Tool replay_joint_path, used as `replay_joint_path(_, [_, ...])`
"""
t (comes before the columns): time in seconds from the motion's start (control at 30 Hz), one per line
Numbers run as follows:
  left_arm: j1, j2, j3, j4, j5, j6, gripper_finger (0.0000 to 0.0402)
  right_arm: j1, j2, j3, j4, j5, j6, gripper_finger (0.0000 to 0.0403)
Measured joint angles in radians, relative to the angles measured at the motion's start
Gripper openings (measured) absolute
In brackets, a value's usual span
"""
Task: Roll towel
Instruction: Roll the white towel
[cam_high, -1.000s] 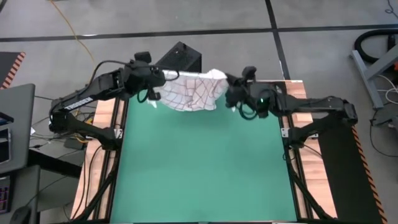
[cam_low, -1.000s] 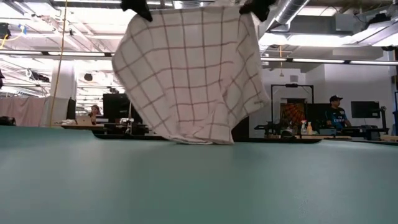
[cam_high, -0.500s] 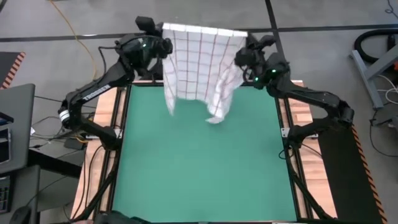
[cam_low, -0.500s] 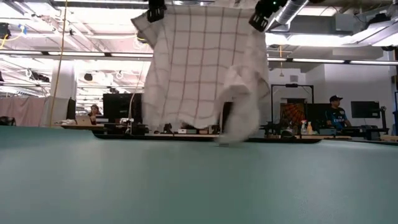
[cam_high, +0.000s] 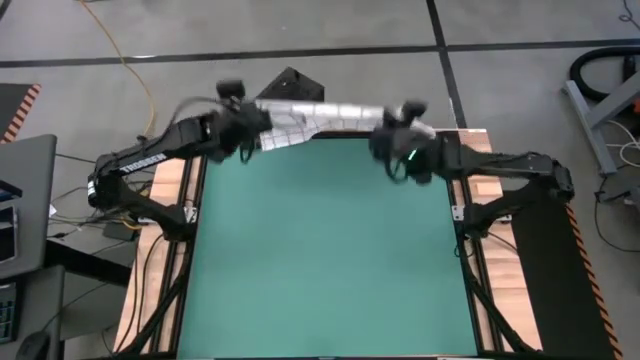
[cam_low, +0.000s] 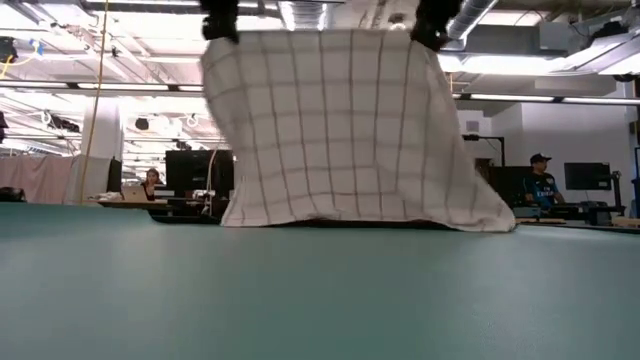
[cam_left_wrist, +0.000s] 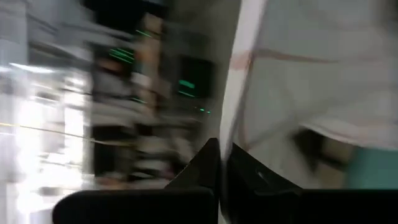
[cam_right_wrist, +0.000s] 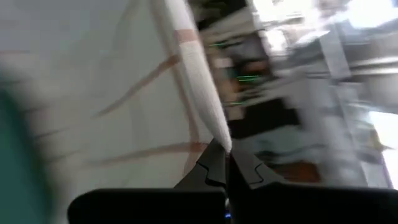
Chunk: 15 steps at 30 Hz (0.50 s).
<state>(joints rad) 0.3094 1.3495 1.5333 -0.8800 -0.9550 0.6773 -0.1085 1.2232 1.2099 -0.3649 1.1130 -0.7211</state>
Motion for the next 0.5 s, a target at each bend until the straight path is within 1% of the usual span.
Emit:
replay_joint_path(0.07, [-0.074,0.000,0.000,-0.239,0.079,-0.305,0.0000,0.097,0.006,-0.001,-0.274,-0.018,0.316,0.0009])
replay_joint_path(0.1, [-0.115,0.000,-0.002,-0.327,0.132,-0.439,0.0000,0.150,0.010,-0.001,-0.388,-0.034,0.466,0.0009])
replay_joint_path(0.17, [-0.211,0.001,-0.036,-0.416,0.210,-0.659,0.0000,0.257,0.029,-0.001,-0.554,-0.059,0.736,0.0009])
replay_joint_path(0.23, [-0.310,0.004,-0.095,-0.434,0.263,-0.795,0.0000,0.370,0.052,-0.001,-0.666,-0.071,0.948,0.0009])
replay_joint_path(0.3, [-0.403,0.006,-0.171,-0.415,0.301,-0.896,0.0000,0.469,0.075,-0.001,-0.714,-0.100,1.096,0.0009])
replay_joint_path(0.4, [-0.513,0.012,-0.303,-0.343,0.366,-1.015,0.0000,0.598,0.125,-0.001,-0.724,-0.158,1.256,0.0009])
replay_joint_path(0.5, [-0.602,0.013,-0.446,-0.225,0.406,-1.111,0.0000,0.690,0.206,-0.001,-0.699,-0.185,1.349,0.0009])
